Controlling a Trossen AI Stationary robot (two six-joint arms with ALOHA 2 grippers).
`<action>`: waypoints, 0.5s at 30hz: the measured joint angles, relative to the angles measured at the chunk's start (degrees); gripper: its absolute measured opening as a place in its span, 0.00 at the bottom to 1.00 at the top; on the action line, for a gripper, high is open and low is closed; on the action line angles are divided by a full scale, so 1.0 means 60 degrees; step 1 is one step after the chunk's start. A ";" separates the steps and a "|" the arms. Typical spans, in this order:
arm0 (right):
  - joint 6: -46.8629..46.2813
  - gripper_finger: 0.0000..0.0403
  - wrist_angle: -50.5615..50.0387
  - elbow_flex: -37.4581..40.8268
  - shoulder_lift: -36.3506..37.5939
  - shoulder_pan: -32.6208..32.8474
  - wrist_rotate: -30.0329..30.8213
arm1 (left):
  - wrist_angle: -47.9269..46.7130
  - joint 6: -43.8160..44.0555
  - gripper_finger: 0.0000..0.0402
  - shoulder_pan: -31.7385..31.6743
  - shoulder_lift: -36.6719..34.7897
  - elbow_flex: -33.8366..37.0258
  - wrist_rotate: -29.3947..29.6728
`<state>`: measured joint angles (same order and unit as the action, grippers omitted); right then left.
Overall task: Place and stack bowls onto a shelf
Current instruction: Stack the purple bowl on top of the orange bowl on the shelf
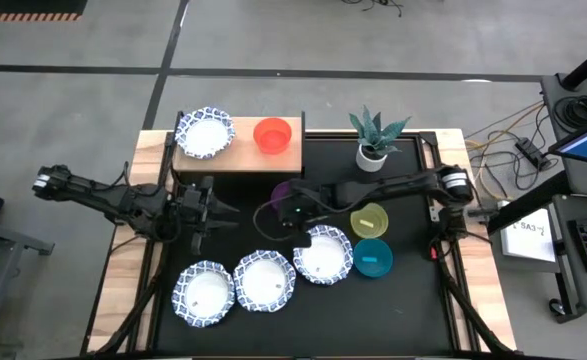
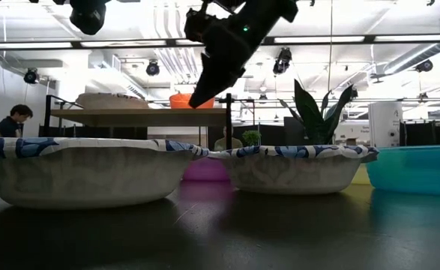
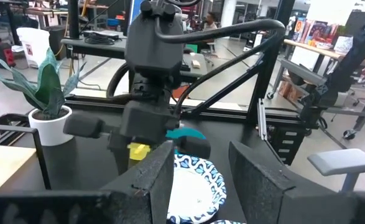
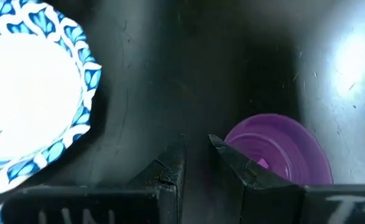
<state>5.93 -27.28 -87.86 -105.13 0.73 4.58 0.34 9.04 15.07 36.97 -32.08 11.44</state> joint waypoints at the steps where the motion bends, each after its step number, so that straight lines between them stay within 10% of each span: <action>1: 0.0027 0.13 0.0029 -0.0075 -0.0069 -0.0003 0.0004 | 0.0000 0.0000 0.34 0.0000 0.0000 0.0000 0.0000; 15: -0.0183 0.41 0.0046 -0.0105 -0.0466 0.0001 0.0605 | -0.0098 0.0004 0.34 -0.0011 0.0022 0.0000 0.0000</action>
<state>4.83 -27.00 -88.49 -107.93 0.73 8.22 -0.25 9.06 15.00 37.10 -32.08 11.44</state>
